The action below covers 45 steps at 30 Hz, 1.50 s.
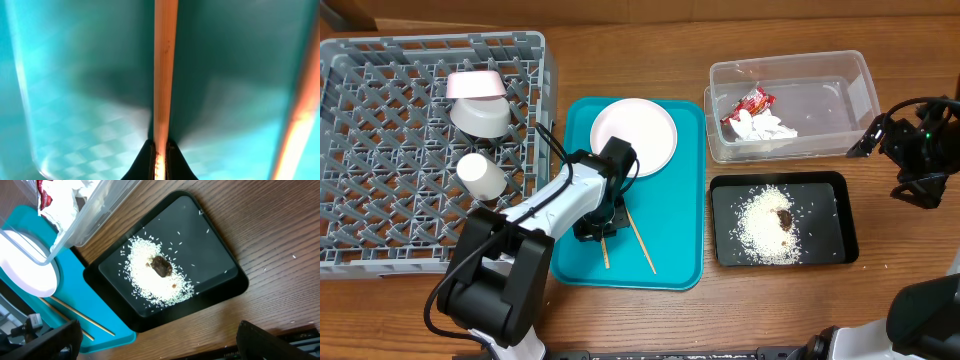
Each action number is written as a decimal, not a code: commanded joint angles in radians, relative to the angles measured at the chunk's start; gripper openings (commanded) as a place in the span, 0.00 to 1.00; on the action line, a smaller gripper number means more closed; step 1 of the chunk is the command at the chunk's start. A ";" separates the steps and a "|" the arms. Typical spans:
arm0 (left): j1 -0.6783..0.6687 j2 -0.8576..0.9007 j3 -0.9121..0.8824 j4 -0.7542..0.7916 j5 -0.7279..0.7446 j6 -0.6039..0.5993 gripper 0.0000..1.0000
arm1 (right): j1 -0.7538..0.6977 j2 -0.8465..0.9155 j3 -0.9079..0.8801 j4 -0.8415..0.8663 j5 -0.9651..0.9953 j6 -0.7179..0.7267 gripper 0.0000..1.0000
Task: Sort waste into correct bins and load items into the dishwasher
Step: 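Grasp one chopstick and drop it into the dish rack, then grasp the second chopstick and drop it into the dish rack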
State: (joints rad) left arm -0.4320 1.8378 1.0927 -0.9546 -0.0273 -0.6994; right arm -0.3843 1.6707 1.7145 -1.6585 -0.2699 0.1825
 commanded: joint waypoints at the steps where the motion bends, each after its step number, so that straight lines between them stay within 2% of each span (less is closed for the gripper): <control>1: 0.032 0.032 0.041 -0.045 -0.037 0.016 0.04 | 0.003 -0.027 0.007 0.002 0.006 -0.008 1.00; 5: 0.056 -0.039 0.122 -0.083 -0.036 0.083 0.04 | 0.003 -0.027 0.007 0.002 0.006 -0.008 1.00; 11: 0.097 -0.194 0.252 -0.138 -0.057 0.254 0.04 | 0.003 -0.027 0.007 0.002 0.006 -0.008 1.00; 17: 0.231 -0.297 0.293 -0.140 -0.123 0.448 0.04 | 0.003 -0.027 0.007 0.003 0.006 -0.008 1.00; 22: 0.359 -0.280 0.277 -0.084 -0.126 0.596 0.04 | 0.003 -0.027 0.007 0.002 0.006 -0.008 1.00; 28: 0.420 -0.195 0.268 -0.058 -0.117 0.618 0.05 | 0.003 -0.027 0.007 0.002 0.006 -0.008 1.00; 33: 0.420 -0.143 0.269 -0.058 -0.115 0.617 0.20 | 0.003 -0.027 0.007 0.002 0.006 -0.008 1.00; 35: 0.420 -0.150 0.283 -0.065 -0.098 0.609 0.40 | 0.003 -0.027 0.007 0.002 0.006 -0.008 1.00; 38: 0.417 -0.165 0.330 -0.101 -0.034 0.605 0.53 | 0.003 -0.027 0.007 0.003 0.006 -0.008 1.00; 43: 0.375 -0.208 0.388 -0.146 0.223 0.551 0.59 | 0.003 -0.027 0.007 0.003 0.006 -0.008 1.00; 45: 0.311 -0.208 0.382 -0.147 0.259 0.455 0.60 | 0.003 -0.027 0.007 0.003 0.006 -0.008 1.00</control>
State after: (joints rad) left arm -0.0471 1.6669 1.4525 -1.0966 0.0753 -0.1307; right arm -0.3843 1.6707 1.7145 -1.6596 -0.2699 0.1822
